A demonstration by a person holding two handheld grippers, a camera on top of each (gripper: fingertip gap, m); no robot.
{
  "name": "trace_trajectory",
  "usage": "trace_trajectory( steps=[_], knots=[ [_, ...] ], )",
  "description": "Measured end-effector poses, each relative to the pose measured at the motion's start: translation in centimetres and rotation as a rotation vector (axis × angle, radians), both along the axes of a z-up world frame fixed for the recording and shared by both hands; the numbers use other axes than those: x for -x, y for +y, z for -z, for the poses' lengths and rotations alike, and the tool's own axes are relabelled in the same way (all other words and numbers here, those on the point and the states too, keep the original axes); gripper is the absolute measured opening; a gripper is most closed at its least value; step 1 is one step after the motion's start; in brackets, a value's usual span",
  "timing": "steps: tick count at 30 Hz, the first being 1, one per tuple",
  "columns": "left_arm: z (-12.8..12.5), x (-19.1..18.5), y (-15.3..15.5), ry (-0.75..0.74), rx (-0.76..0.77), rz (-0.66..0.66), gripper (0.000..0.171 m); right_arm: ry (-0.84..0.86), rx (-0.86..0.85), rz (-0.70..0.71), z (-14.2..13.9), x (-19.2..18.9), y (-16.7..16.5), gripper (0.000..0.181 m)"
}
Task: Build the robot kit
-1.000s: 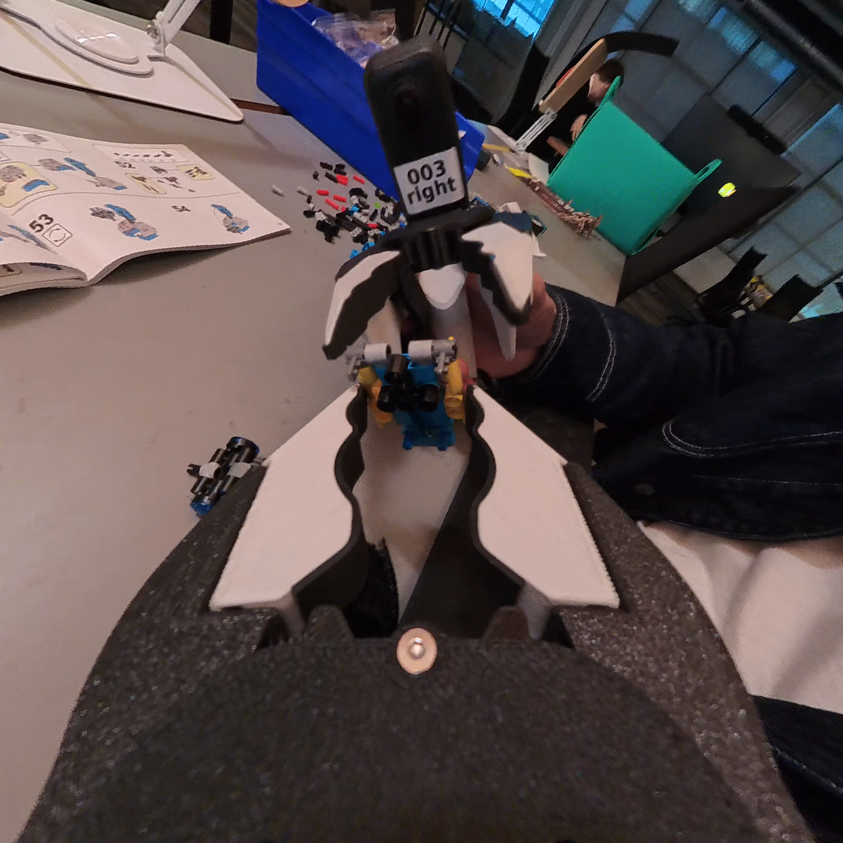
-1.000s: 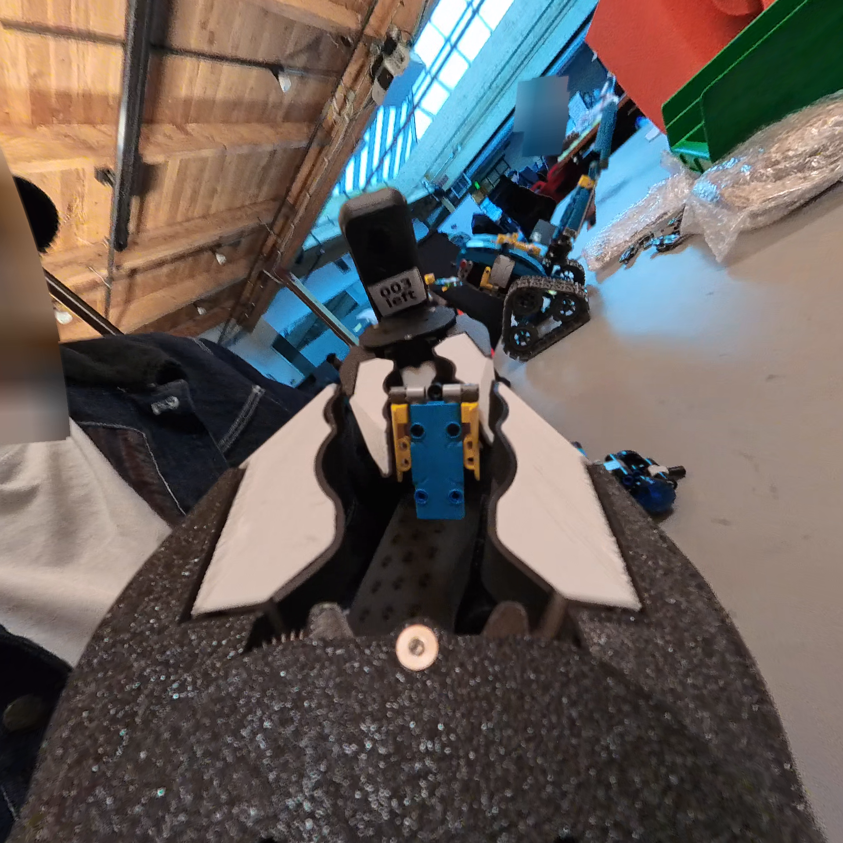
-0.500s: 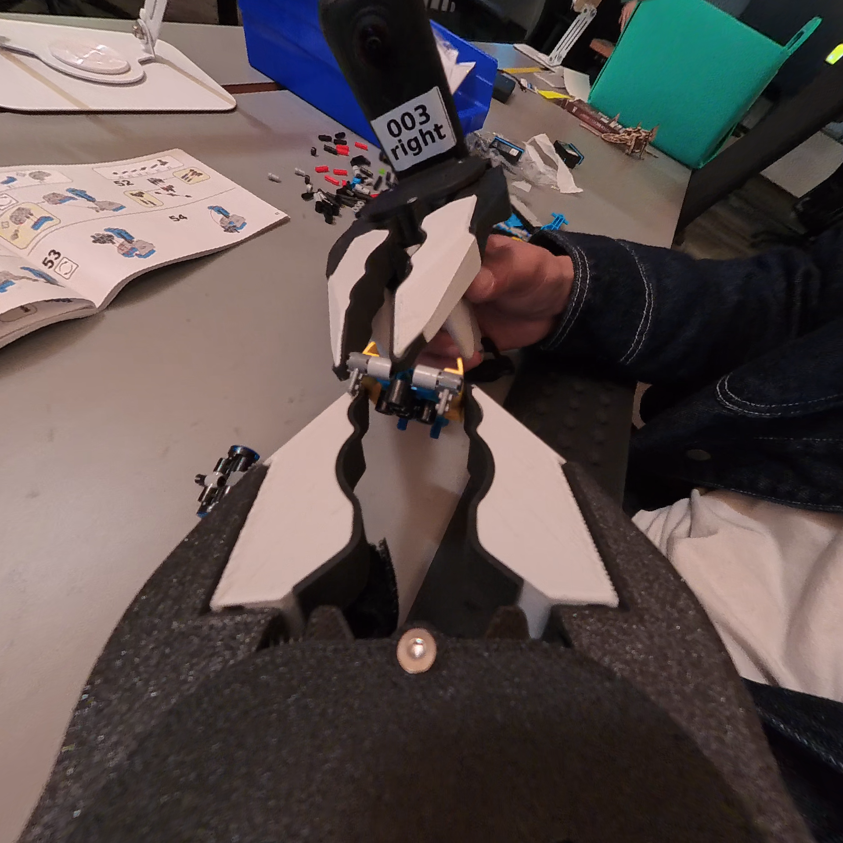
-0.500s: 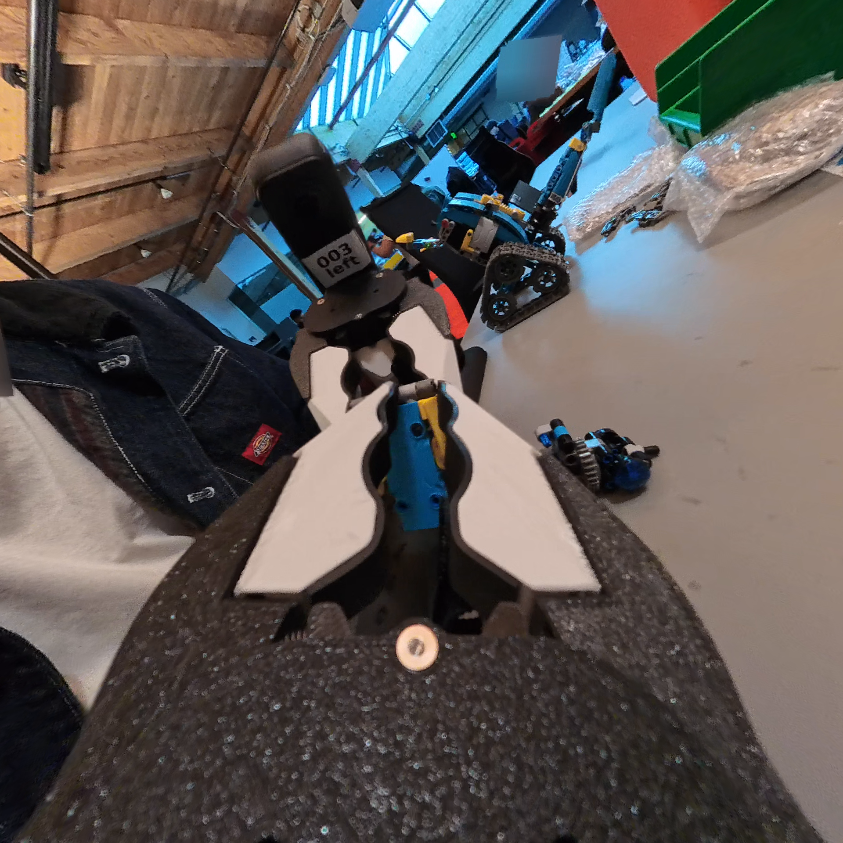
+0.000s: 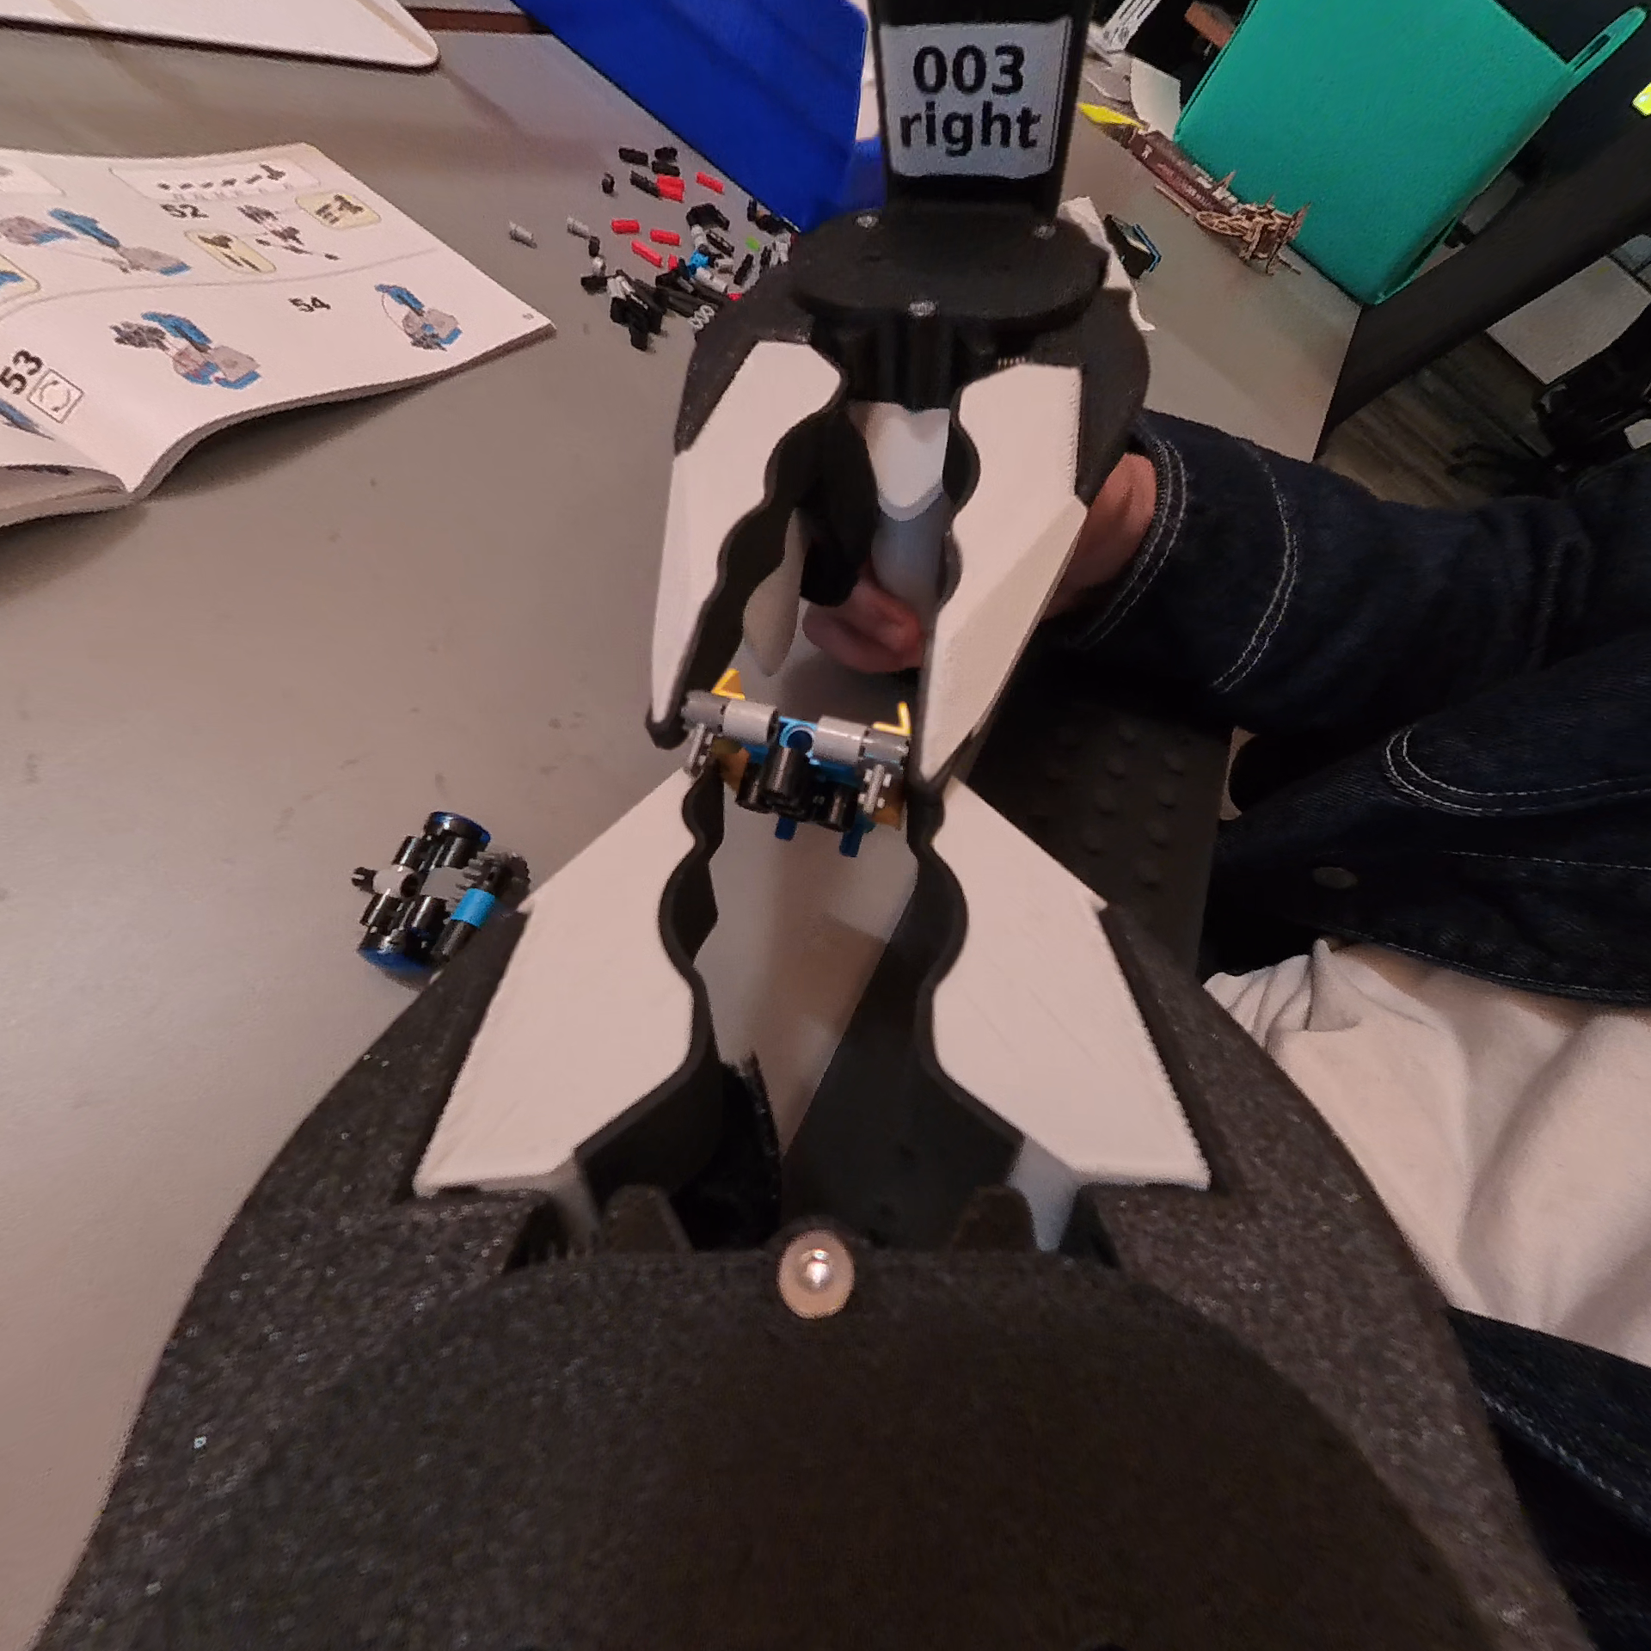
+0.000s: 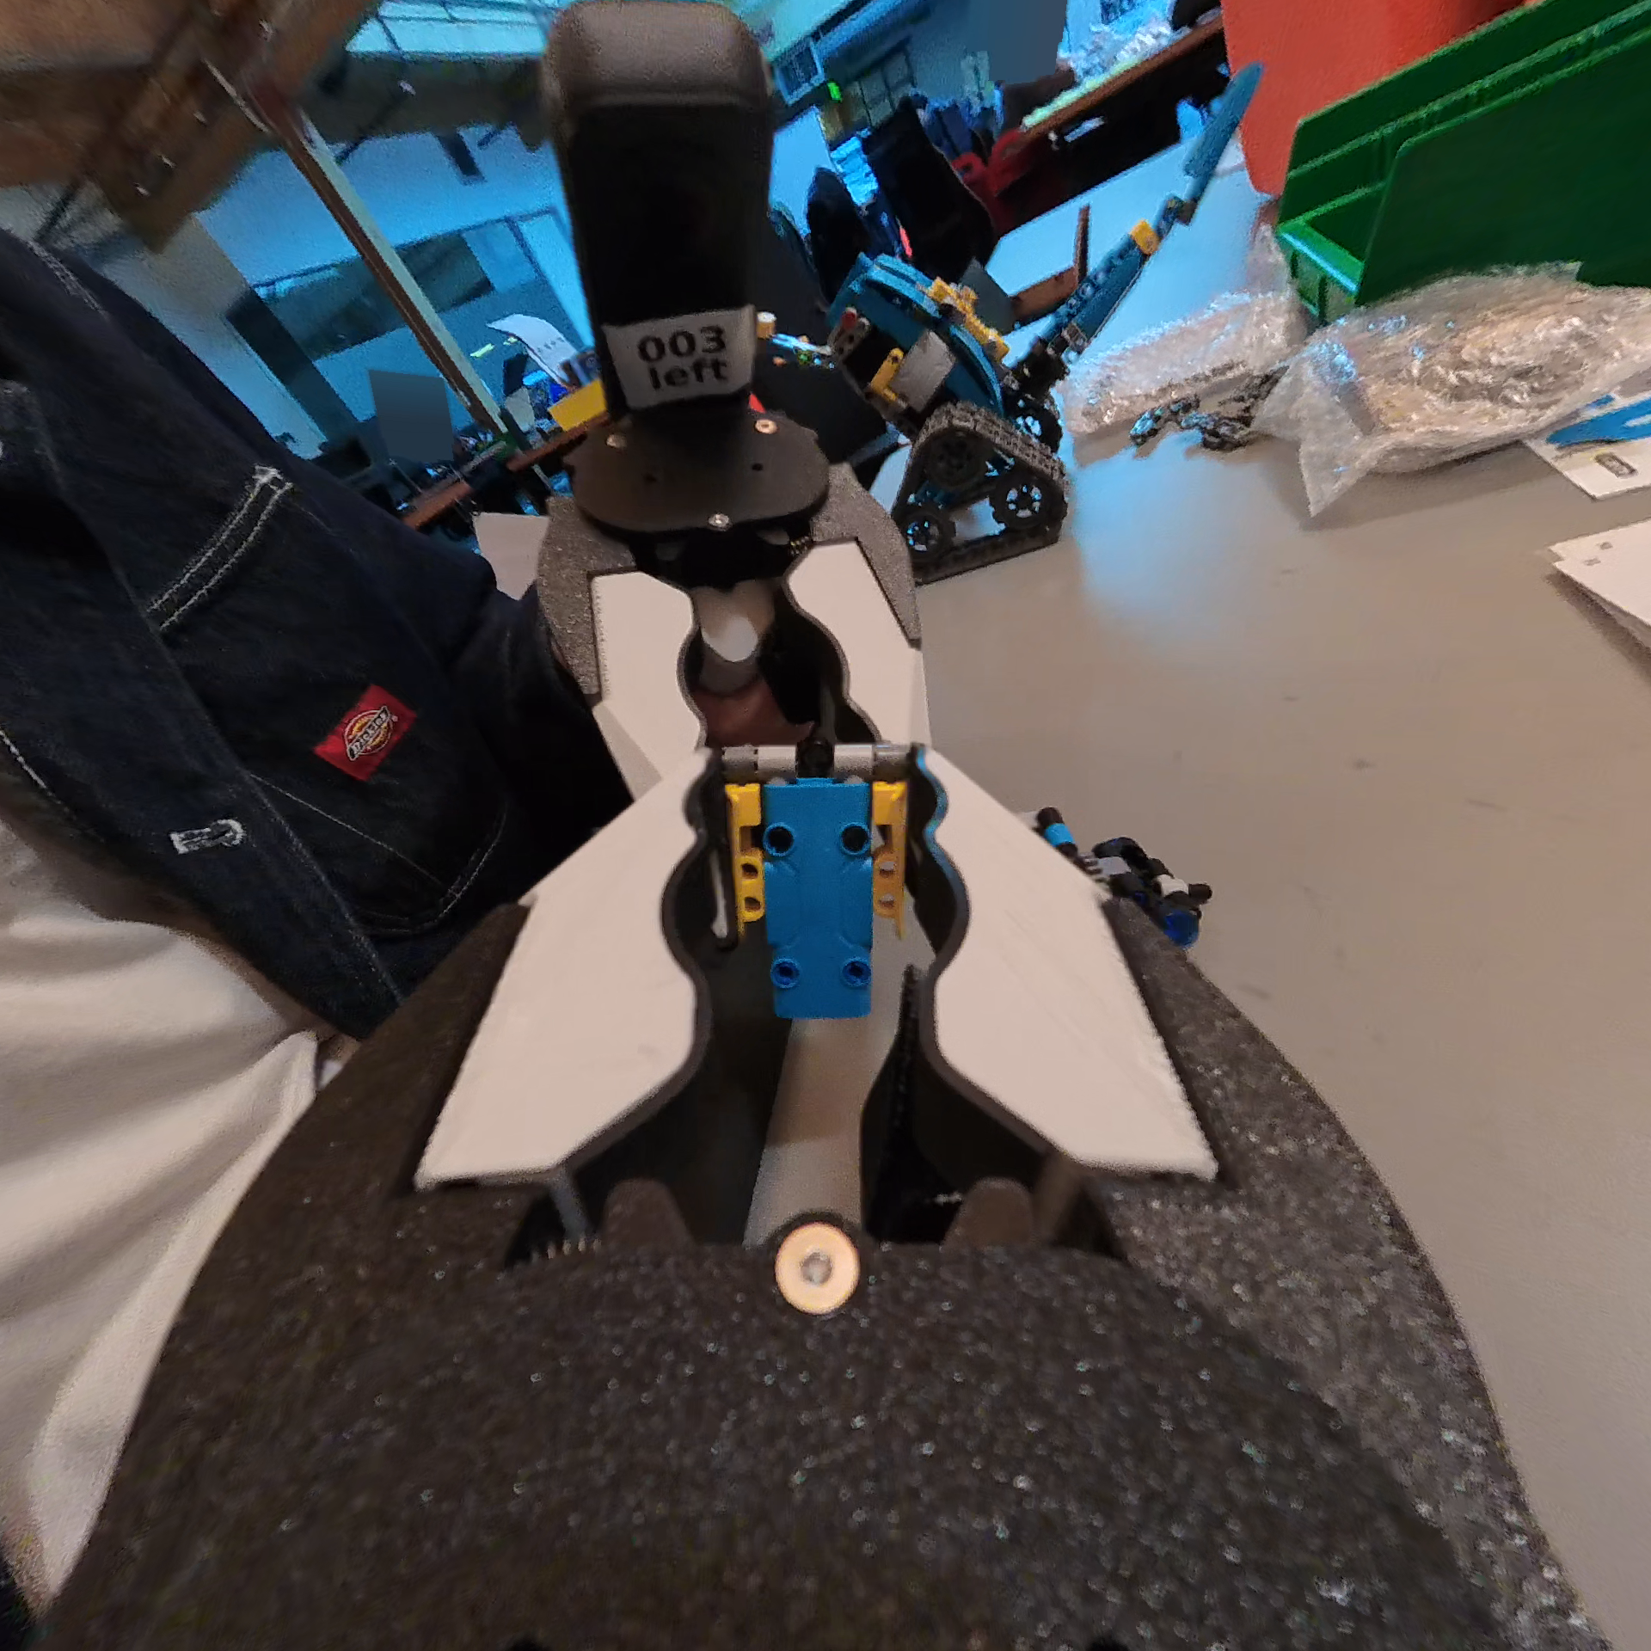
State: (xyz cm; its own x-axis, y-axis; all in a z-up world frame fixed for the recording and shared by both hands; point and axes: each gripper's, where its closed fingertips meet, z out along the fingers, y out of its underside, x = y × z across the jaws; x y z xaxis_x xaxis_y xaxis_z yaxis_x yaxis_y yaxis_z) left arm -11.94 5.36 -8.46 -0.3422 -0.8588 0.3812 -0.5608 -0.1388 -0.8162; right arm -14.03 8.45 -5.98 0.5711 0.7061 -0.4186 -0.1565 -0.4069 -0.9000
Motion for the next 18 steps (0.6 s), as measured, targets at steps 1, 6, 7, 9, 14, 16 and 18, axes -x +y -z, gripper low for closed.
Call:
trace_trajectory(
  steps=[1,6,7,9,14,16,18],
  knots=[
    [0.0,0.0,0.0,-0.001,0.001,-0.001,0.040,0.000,0.013,-0.002,0.1,-0.1,0.0,0.040],
    [-0.2,0.5,2.7,-0.060,-0.137,-0.016,0.047,0.066,0.082,0.069,0.1,-1.8,0.6,0.039],
    [0.4,0.7,4.4,-0.047,-0.222,-0.033,0.046,0.103,0.132,0.084,0.4,-2.4,0.8,0.039],
    [2.8,1.5,7.3,0.068,-0.389,-0.033,0.044,0.204,0.252,0.080,1.1,-2.9,0.9,0.039],
    [4.6,1.3,6.7,0.122,-0.465,0.059,0.038,0.396,0.544,0.079,3.9,-2.9,1.0,0.040],
    [5.1,0.7,6.4,0.127,-0.501,0.071,0.035,0.437,0.603,0.089,4.6,-3.1,1.0,0.039],
    [5.6,0.2,6.1,0.136,-0.524,0.080,0.026,0.460,0.627,0.104,4.9,-3.5,1.0,0.040]
  ],
)
